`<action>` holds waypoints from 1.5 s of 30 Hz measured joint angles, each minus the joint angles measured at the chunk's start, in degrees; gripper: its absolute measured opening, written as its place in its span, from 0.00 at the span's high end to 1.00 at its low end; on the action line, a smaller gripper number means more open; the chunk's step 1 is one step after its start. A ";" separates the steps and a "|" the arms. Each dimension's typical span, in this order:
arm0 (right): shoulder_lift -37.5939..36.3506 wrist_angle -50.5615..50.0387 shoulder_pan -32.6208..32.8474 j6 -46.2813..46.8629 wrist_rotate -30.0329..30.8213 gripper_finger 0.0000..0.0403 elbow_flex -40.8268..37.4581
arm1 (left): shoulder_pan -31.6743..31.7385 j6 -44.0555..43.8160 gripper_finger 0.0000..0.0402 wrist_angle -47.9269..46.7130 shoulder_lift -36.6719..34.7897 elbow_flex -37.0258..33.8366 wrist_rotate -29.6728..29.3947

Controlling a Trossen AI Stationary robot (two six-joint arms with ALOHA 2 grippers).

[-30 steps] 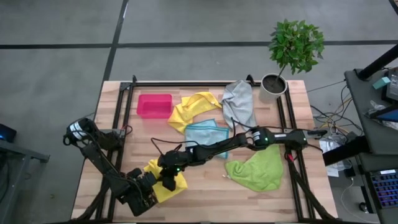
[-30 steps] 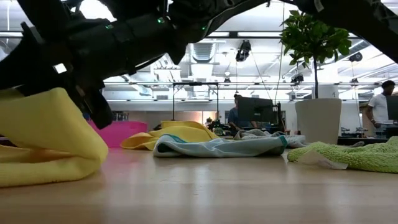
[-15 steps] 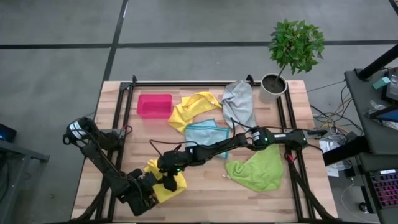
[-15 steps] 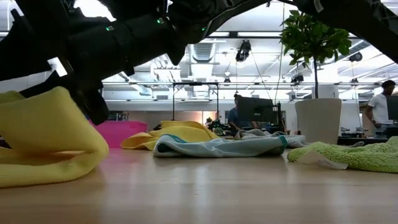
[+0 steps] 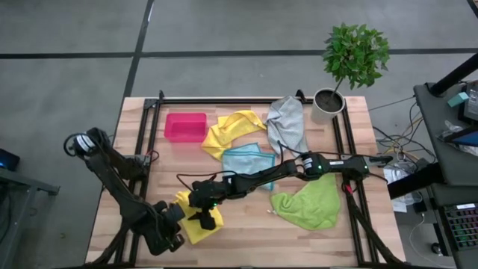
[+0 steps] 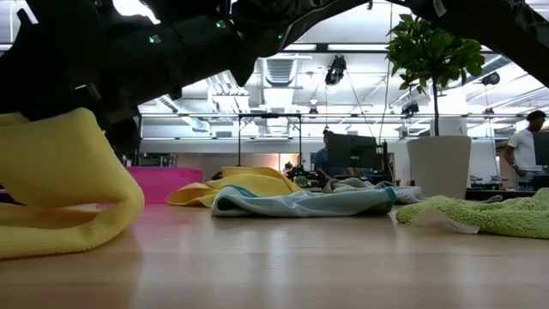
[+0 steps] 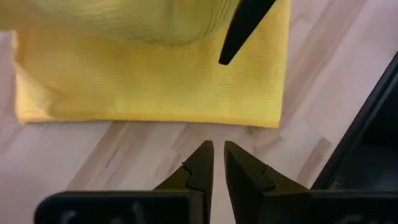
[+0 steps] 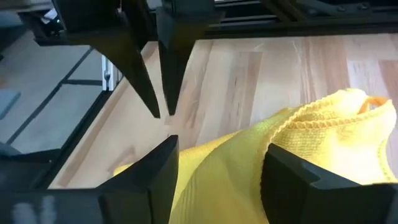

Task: Fold microfiber towels
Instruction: Fold the bottom yellow microfiber cloth

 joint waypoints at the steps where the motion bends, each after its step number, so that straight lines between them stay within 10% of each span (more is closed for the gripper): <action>1: 0.00 0.02 0.00 0.69 0.01 0.56 -0.14 | 0.00 0.01 0.94 -0.78 -0.57 0.00 -0.30; 15: 0.20 -0.06 0.94 0.96 0.39 0.52 -1.04 | 0.47 0.26 0.94 -7.86 -0.83 -0.59 -26.24; 30: -1.77 -6.01 0.72 -1.36 0.42 0.48 -1.00 | 0.72 -1.24 0.94 -7.46 5.43 -0.81 -11.04; 45: -13.78 -22.55 3.04 -8.89 3.08 0.48 -9.97 | 0.80 -1.55 0.94 -5.72 5.39 -0.02 -16.66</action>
